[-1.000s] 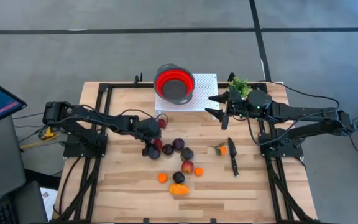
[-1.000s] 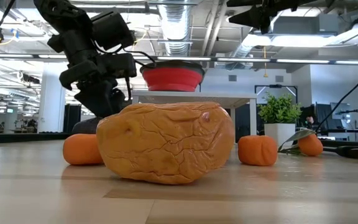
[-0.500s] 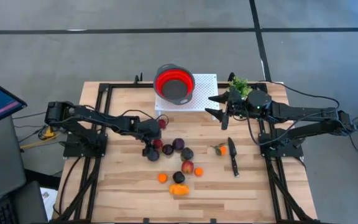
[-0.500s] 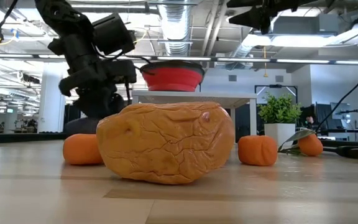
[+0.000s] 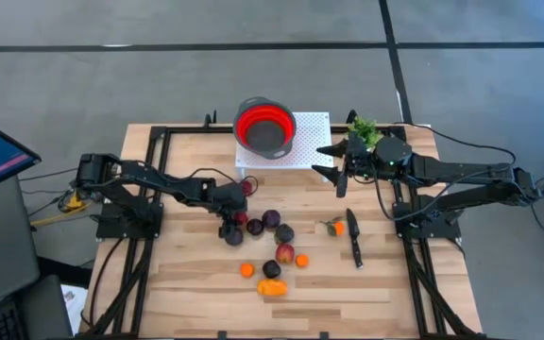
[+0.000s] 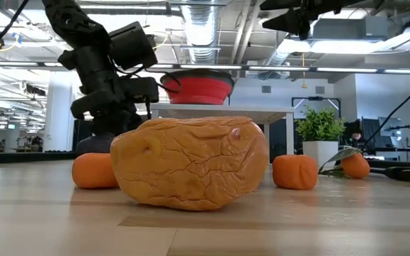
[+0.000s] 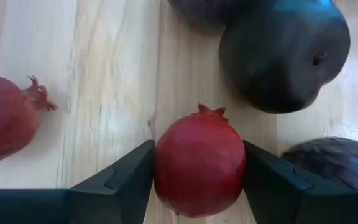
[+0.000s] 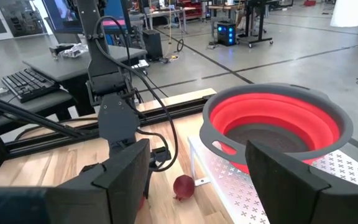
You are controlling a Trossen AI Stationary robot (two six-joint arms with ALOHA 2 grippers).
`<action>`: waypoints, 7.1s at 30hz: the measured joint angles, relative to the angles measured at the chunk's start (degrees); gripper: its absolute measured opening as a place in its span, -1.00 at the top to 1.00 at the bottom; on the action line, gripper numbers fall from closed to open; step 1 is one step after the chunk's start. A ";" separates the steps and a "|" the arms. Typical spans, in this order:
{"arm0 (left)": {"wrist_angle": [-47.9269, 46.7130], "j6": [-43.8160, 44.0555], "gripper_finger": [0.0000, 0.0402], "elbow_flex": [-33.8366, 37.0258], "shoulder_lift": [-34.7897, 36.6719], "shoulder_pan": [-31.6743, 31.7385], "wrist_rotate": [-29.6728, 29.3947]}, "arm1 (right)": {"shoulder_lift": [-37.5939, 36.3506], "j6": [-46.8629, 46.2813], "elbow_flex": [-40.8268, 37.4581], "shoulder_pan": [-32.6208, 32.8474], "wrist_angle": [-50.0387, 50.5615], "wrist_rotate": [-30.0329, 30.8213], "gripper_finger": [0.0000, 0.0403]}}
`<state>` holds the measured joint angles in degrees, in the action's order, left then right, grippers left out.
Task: Pick & Place Fruit
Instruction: Put the bottom pomegranate into the strainer bowl on the shelf, then put the left tangerine into the strainer bowl on the shelf
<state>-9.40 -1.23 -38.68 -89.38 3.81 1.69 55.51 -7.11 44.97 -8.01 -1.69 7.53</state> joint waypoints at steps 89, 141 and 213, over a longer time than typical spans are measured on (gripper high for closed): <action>9.14 4.50 0.10 -26.34 1.42 33.62 4.21 | -0.01 0.00 0.00 -1.16 -0.47 0.00 -0.29; 8.07 0.14 -0.28 -26.32 20.48 13.73 4.18 | 0.00 0.02 0.00 -1.18 -0.41 0.00 -0.29; 3.56 -1.81 -0.20 -7.39 1.75 -19.32 9.29 | 0.00 0.02 0.00 -1.16 -0.46 0.00 -0.29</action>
<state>-5.85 -3.05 -46.07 -87.63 -15.51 10.98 55.51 -7.09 44.97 -9.17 -2.15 7.53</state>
